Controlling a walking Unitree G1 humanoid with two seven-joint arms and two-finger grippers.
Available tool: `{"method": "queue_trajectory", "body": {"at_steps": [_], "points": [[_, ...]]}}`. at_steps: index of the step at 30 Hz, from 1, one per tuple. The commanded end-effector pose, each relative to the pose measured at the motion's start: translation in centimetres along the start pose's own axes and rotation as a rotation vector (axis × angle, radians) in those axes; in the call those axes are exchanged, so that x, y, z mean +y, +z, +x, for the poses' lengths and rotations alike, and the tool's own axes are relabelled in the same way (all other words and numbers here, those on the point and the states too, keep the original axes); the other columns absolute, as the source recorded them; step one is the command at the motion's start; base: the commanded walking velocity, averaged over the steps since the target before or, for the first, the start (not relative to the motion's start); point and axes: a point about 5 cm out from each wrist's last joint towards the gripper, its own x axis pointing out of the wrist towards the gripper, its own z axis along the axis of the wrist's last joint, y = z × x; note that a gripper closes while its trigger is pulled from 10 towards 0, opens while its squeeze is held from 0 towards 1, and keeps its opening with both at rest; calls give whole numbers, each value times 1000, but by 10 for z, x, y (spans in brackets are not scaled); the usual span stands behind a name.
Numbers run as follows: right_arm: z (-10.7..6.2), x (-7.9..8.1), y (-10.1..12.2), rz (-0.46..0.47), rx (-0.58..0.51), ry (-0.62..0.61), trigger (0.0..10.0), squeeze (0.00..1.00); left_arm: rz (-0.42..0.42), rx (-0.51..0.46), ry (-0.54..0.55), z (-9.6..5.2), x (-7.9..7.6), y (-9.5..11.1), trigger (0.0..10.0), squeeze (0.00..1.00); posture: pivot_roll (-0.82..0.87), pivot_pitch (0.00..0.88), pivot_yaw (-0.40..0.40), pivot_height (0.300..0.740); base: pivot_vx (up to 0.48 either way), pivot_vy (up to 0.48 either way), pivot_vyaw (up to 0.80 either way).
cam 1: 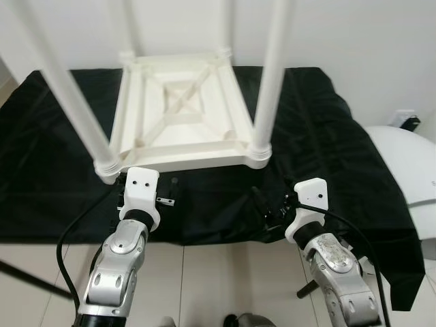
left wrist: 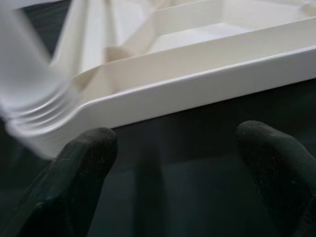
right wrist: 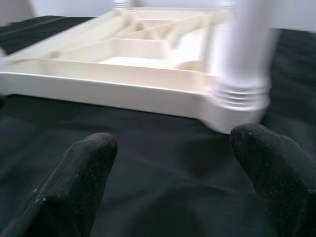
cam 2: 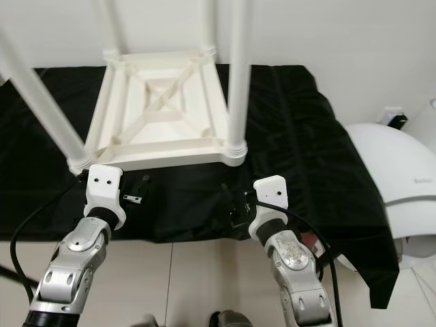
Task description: Building children table
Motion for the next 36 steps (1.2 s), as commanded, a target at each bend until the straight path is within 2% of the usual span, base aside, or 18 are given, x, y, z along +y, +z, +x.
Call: {"method": "queue_trajectory", "body": {"at_steps": [1,10,36], "points": [[0,0,1,1,-4,3,10000,0,12,15,25,0,2,-2,10000,0,-34,105,6,740,0,0,0],[0,-1,1,-3,-4,3,10000,0,14,3,29,2,1,-1,10000,0,-36,105,4,740,0,480,0],[1,1,1,-5,-6,5,10000,0,16,-21,8,4,-3,3,10000,0,-34,103,7,740,0,0,0]]}}
